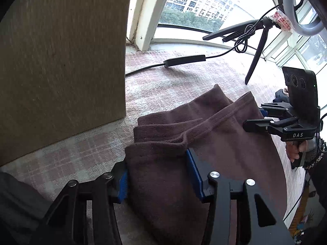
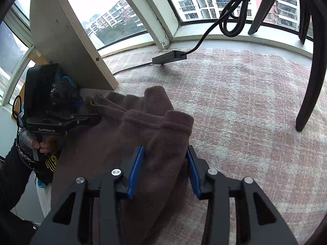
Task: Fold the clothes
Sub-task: 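Lift the brown garment's end with both grippers and fold it over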
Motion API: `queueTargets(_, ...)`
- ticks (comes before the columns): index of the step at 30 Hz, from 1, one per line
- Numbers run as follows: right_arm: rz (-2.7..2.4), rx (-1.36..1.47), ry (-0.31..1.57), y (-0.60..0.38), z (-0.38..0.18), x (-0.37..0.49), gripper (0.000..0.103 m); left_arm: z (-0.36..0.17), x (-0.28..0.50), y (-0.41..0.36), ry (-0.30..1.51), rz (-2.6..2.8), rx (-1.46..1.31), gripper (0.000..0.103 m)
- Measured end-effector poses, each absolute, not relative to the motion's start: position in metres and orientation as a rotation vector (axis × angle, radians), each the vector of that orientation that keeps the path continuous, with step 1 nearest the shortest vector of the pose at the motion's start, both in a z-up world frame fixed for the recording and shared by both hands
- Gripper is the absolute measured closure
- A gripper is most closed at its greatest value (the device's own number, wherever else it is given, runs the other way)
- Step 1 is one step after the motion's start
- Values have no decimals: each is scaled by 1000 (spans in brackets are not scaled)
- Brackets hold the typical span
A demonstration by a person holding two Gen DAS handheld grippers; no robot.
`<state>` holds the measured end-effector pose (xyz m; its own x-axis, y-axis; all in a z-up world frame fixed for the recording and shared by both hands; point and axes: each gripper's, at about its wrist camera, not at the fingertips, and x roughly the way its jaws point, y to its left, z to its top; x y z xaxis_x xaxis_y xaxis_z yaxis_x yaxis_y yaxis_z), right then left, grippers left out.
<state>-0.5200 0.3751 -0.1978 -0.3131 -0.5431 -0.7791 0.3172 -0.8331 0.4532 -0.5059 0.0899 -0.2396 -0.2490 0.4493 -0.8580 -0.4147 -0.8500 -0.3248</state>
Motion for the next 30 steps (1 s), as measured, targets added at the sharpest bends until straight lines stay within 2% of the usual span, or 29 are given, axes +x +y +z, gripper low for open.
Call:
queueTargets(2,-2150,1397,-366,378,-200,-518,76,-237,-505,86,-81,2123,-1461,78)
queueTargets(4,-2167,1371,-379,379,-193,-514,79,-227,-501,83,-110,2125,-1426,82)
queueTargets(7,-2191,1298,-397,381,-170,-503,80,-205,-492,78,-141,2138,-1373,83)
queueTargets(11,-2240,1192,-354,379,-121,-478,81,-146,-471,73,-151,2173,-1257,84)
queueTargets(17,-2357,929,-253,377,-14,-416,82,-26,-412,67,-70,2259,-953,85)
queueTargets(20,-2410,779,-149,372,27,-374,83,12,-369,67,18,2305,-814,85)
queueTargets(24,-2455,768,-57,366,22,-314,85,-7,-323,70,44,2262,-845,85)
queueTargets(30,-2440,819,-143,360,-27,-246,88,-70,-272,72,-13,2166,-1026,85)
